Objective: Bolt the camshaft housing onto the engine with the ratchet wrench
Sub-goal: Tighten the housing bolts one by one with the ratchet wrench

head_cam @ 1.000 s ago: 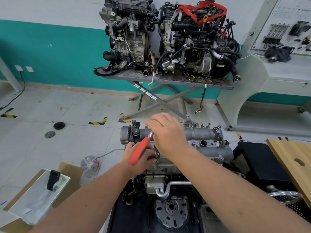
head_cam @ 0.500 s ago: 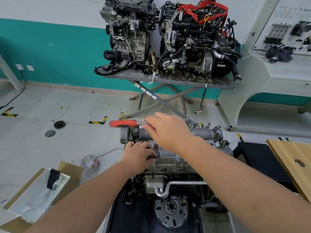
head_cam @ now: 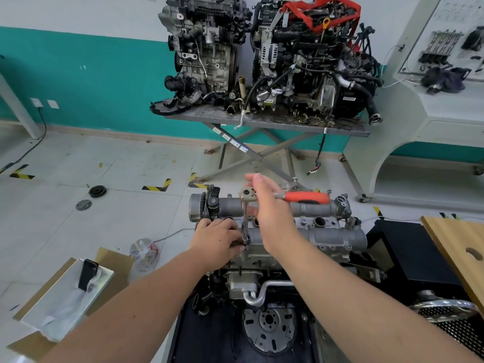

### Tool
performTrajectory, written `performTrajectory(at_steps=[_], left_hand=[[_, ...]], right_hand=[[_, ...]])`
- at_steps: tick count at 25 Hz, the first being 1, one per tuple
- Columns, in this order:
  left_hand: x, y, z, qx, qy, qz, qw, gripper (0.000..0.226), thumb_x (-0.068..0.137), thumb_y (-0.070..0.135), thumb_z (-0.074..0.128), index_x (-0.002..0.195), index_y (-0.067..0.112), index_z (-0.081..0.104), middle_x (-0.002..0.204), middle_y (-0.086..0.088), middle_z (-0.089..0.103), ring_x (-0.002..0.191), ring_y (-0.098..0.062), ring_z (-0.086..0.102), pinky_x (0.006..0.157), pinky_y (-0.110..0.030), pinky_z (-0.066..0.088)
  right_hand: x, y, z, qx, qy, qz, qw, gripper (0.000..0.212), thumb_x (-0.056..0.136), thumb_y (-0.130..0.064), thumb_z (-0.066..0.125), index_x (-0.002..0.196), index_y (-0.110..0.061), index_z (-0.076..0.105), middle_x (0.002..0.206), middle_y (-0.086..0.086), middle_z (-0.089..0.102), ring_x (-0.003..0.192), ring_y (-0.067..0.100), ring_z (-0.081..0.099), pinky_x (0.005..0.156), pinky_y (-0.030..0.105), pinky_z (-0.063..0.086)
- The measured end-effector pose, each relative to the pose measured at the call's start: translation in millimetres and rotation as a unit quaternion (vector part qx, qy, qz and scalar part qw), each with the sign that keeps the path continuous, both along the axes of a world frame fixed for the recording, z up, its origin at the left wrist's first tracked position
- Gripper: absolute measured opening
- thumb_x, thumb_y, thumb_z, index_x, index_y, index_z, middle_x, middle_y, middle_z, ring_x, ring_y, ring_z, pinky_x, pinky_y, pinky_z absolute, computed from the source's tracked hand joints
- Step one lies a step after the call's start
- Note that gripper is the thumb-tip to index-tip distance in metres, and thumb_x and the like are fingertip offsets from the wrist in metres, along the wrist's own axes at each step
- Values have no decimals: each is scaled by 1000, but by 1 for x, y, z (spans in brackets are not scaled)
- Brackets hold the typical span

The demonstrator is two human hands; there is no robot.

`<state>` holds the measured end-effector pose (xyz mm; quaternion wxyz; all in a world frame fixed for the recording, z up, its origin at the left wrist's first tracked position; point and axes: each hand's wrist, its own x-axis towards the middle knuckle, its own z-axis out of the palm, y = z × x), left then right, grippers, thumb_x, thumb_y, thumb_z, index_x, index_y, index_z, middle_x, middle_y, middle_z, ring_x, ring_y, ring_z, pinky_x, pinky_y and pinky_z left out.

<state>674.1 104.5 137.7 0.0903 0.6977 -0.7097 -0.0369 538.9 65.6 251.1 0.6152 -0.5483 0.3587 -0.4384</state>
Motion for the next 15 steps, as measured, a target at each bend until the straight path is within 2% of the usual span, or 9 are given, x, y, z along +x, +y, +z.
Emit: performTrajectory(at_steps=[1,2,4,5,7,9,10,12,15], left_hand=[[0,0,0,2,-3,1,1000,32,91,60,50,110,41,66,118,22,50,112,-7,46,83,-30,17],[-1,1,1,-5,-10,0,1000,30,91,58,49,110,40,66,115,22,49,111,-8,47,83,-30,17],[-2,2,-3,-14,-10,-5,1000,26,91,51,50,107,37,65,104,21,44,108,-12,49,81,-30,18],[-1,2,-4,-12,18,9,1000,25,92,49,51,109,36,63,106,19,46,110,-14,50,82,-28,20],[2,2,-4,-11,69,24,997,30,94,50,51,119,36,61,119,16,54,115,-15,51,85,-23,28],[1,-1,-3,-19,30,-18,999,31,92,54,48,114,39,63,117,19,56,111,-9,52,91,-26,36],[1,-1,-4,-17,31,-34,999,30,91,53,50,113,39,65,117,20,56,113,-7,51,95,-31,39],[-1,-2,-1,-6,50,-24,998,28,91,50,54,113,36,64,122,20,55,119,-7,48,101,-37,40],[1,-4,-5,0,49,-32,998,28,90,50,55,111,34,64,122,22,53,122,-5,46,102,-36,40]], right_hand=[[-3,3,-7,-141,65,-22,988,21,97,-47,49,102,-44,69,106,-19,64,99,-1,58,82,10,47],[-5,3,-12,-289,116,-49,949,25,98,-42,49,112,-39,70,117,-12,61,108,1,56,89,12,45],[-6,-3,-19,-524,176,-80,829,27,97,-19,55,116,-12,73,126,10,63,111,23,59,94,31,50],[-4,-6,-18,-586,198,-88,781,27,93,-7,56,112,-5,74,126,15,64,110,32,60,91,39,52],[-2,-11,-12,-631,230,-69,737,32,82,7,53,105,-1,75,116,16,69,103,38,63,79,48,56],[-2,-10,-5,-645,257,-45,718,35,77,7,51,102,0,74,97,14,70,89,37,64,65,48,54],[-2,-9,-2,-643,273,-28,715,35,77,3,51,104,-1,73,93,13,68,85,36,62,62,47,52],[-7,-8,3,-626,298,27,720,39,82,-10,49,115,-1,69,98,15,64,88,36,58,68,47,50],[-20,-16,10,-614,327,122,708,54,91,-24,42,138,-1,54,118,17,59,104,35,54,85,48,47]])
